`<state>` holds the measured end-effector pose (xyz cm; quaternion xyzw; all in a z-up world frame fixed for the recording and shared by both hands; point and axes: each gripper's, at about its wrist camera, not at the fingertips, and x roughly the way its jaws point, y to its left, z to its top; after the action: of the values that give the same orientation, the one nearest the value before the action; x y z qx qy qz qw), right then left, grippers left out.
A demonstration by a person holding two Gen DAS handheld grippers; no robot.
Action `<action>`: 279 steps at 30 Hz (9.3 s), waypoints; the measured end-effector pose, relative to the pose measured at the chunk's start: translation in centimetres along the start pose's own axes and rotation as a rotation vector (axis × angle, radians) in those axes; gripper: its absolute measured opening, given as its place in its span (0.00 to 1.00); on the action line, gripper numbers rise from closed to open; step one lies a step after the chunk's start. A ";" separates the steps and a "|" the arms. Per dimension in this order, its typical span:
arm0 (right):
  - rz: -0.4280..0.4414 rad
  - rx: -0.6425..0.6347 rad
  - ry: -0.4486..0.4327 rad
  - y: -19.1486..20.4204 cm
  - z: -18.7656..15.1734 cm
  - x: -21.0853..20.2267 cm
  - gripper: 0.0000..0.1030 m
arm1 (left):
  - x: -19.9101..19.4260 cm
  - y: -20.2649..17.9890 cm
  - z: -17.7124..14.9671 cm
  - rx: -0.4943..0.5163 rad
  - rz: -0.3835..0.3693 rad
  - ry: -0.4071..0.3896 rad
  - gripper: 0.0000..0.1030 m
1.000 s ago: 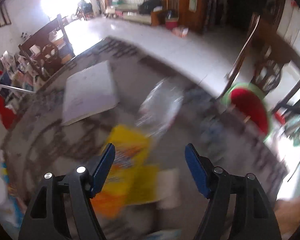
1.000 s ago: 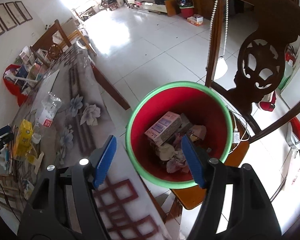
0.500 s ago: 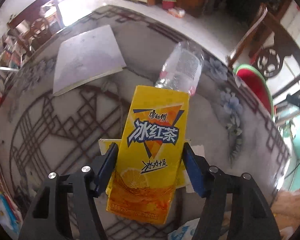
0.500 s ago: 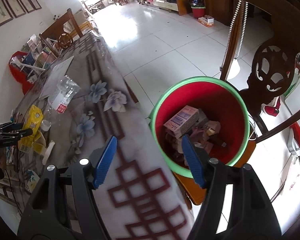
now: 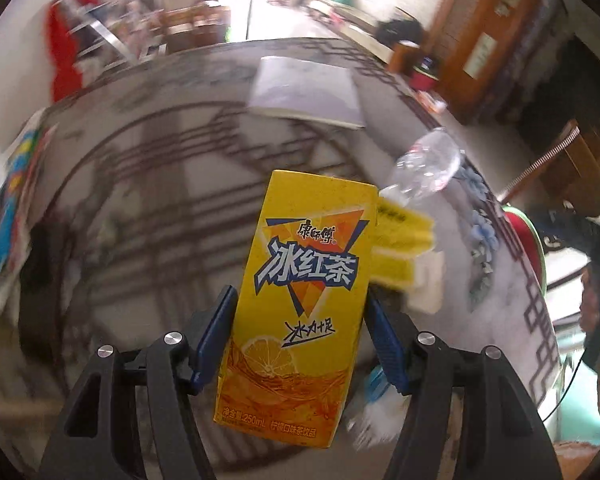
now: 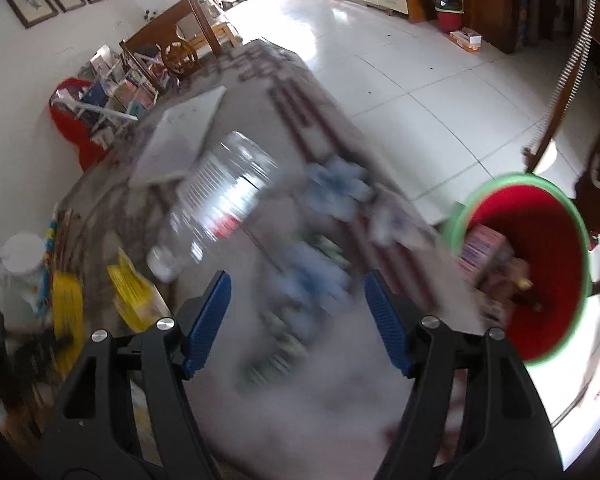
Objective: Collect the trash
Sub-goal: 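Grasp the yellow iced tea carton with the left gripper, then grasp the clear plastic water bottle with the right gripper, then carry the iced tea carton and water bottle over the red bucket, then open both grippers to drop the carton and bottle into the bucket, then grasp the yellow toothpaste box with the left gripper, then grasp the white-blue snack wrapper with the right gripper, then carry the toothpaste box and snack wrapper over the red bucket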
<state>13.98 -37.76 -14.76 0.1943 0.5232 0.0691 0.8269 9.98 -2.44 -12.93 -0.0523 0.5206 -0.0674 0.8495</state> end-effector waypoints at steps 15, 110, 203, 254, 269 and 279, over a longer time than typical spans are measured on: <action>-0.068 0.193 0.117 8.4 4.5 11.7 0.74 | 1.0 6.4 -6.6 -0.131 -0.028 0.082 0.61; 0.119 -0.041 -0.146 -5.2 -4.1 -9.5 0.60 | -1.5 -17.8 1.2 0.033 -0.080 -0.117 0.59; 0.063 -0.112 0.022 1.3 -8.1 -4.4 0.73 | 6.3 1.4 1.8 -0.200 0.095 0.116 0.47; 0.115 -0.200 0.036 17.4 -13.1 -1.6 0.32 | -1.0 6.7 -1.5 -0.139 -0.094 -0.055 0.32; 0.086 -0.192 -0.063 13.9 -11.7 -4.6 0.32 | -2.9 1.5 -1.0 -0.071 -0.115 -0.092 0.32; 0.087 -0.197 -0.073 10.6 -10.2 -5.5 0.32 | -2.8 -2.6 -0.6 -0.045 -0.088 -0.096 0.32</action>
<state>3.41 -27.28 -9.83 0.1371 0.4743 0.1490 0.8567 8.04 -4.50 -10.33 -0.0973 0.4781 -0.0904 0.8682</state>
